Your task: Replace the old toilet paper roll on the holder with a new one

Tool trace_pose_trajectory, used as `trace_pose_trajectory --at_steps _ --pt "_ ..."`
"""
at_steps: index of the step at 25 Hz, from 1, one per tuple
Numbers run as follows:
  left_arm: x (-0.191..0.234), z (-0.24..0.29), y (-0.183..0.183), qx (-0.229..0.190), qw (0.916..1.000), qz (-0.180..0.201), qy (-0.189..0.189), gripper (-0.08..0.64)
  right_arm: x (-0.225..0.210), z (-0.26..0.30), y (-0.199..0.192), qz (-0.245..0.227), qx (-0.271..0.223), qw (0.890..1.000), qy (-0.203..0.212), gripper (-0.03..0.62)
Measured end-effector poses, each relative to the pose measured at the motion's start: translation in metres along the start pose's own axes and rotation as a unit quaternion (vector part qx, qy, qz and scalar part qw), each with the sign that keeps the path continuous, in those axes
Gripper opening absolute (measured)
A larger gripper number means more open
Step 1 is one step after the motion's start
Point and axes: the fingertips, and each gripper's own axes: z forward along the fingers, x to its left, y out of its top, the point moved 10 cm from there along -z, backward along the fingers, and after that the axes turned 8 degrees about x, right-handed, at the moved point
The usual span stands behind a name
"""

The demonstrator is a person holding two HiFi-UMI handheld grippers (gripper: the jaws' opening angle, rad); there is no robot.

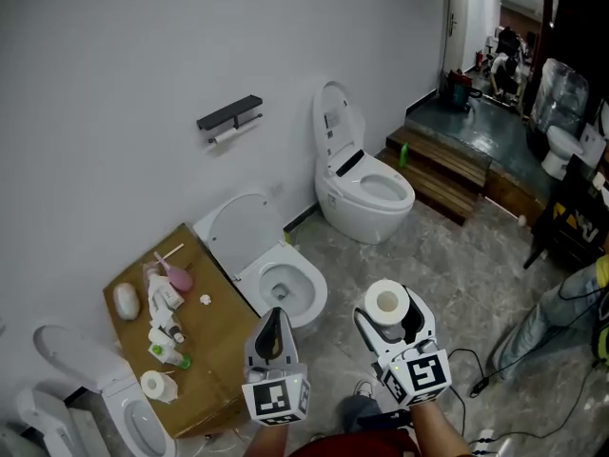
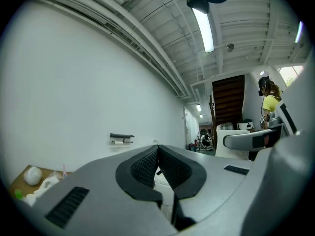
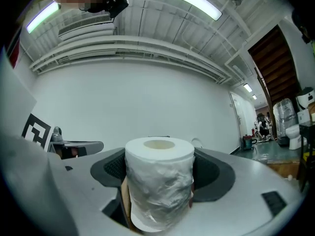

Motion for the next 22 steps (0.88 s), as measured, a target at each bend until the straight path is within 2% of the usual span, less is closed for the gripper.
trace_pose_trajectory --at_steps 11,17,22 --pt "-0.061 0.127 0.019 0.002 0.9994 0.012 0.032 0.015 -0.122 0.075 0.013 0.008 0.005 0.999 0.044 0.385" --pt "-0.084 0.164 0.021 0.006 0.9990 0.024 0.037 0.015 -0.159 0.096 0.017 0.013 0.007 0.998 0.063 0.385" --pt "-0.076 0.197 0.013 0.013 0.9985 0.019 0.050 0.015 -0.175 0.130 0.014 0.021 0.009 0.997 0.071 0.385"
